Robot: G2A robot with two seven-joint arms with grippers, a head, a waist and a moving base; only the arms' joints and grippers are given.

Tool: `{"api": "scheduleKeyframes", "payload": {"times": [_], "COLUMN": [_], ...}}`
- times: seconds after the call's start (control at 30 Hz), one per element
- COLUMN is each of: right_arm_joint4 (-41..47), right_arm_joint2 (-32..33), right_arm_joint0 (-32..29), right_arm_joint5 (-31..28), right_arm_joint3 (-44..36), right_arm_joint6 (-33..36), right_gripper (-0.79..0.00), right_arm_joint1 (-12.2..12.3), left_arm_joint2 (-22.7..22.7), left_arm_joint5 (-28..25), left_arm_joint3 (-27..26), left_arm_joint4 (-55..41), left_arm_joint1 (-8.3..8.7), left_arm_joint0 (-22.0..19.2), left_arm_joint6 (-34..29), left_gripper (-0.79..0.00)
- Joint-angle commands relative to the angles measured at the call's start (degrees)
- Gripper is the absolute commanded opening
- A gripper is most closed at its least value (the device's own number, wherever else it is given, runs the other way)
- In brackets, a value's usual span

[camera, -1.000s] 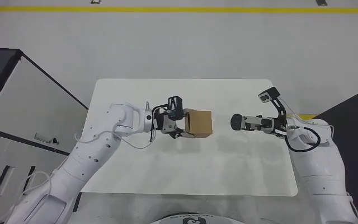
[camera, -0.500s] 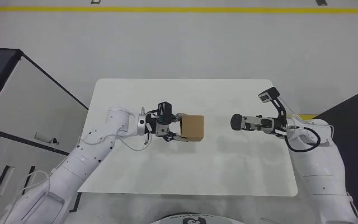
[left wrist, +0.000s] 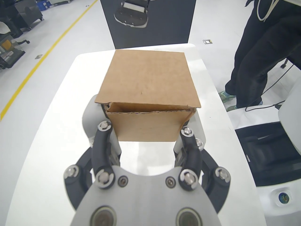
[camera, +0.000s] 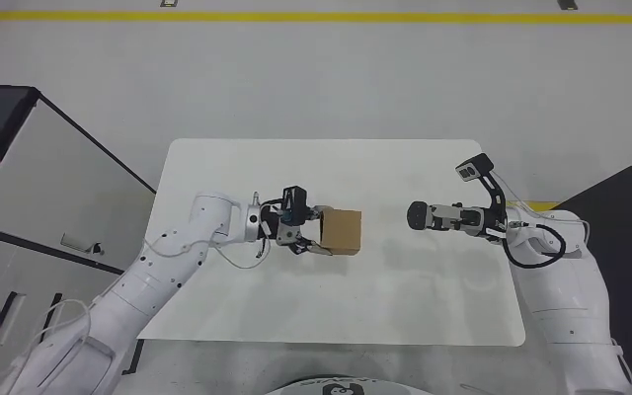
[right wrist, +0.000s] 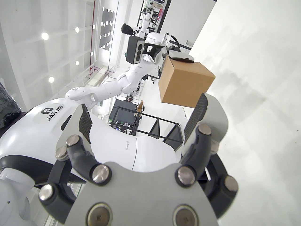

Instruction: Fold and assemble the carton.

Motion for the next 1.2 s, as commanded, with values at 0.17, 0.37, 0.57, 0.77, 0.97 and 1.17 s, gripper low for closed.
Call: {"api": "scheduleKeyframes", "payload": {"times": [0.17,0.37,0.57,0.77,0.97,1.17], "right_arm_joint4": [0.0,0.0,0.0,0.0,0.0,0.0], "right_arm_joint2": [0.0,0.0,0.0,0.0,0.0,0.0], "right_arm_joint0": [0.0,0.0,0.0,0.0,0.0,0.0], "right_arm_joint5": [0.0,0.0,0.0,0.0,0.0,0.0], "right_arm_joint3": [0.0,0.0,0.0,0.0,0.0,0.0], "right_arm_joint6": [0.0,0.0,0.0,0.0,0.0,0.0], "right_gripper": [0.0,0.0,0.0,0.0,0.0,0.0], "right_arm_joint1": [0.0,0.0,0.0,0.0,0.0,0.0], "left_arm_joint2": [4.23,6.84,6.83,7.46,9.7,11.95], "left_arm_joint5": [0.39,1.17,1.54,4.72,5.83,6.98], "left_arm_joint3": [6.09,11.16,11.1,13.25,18.49,23.97], "left_arm_joint4": [4.18,6.12,6.2,6.23,5.21,6.22], "left_arm_joint1": [-1.66,-3.11,-3.12,-3.9,-5.93,-7.93], "left_arm_joint0": [-2.64,-4.32,-4.22,-4.19,-5.99,-7.81], "left_arm_joint6": [4.98,11.86,11.57,6.87,7.52,11.85], "left_gripper": [-0.785,-0.785,-0.785,-0.785,-0.785,-0.785]}}
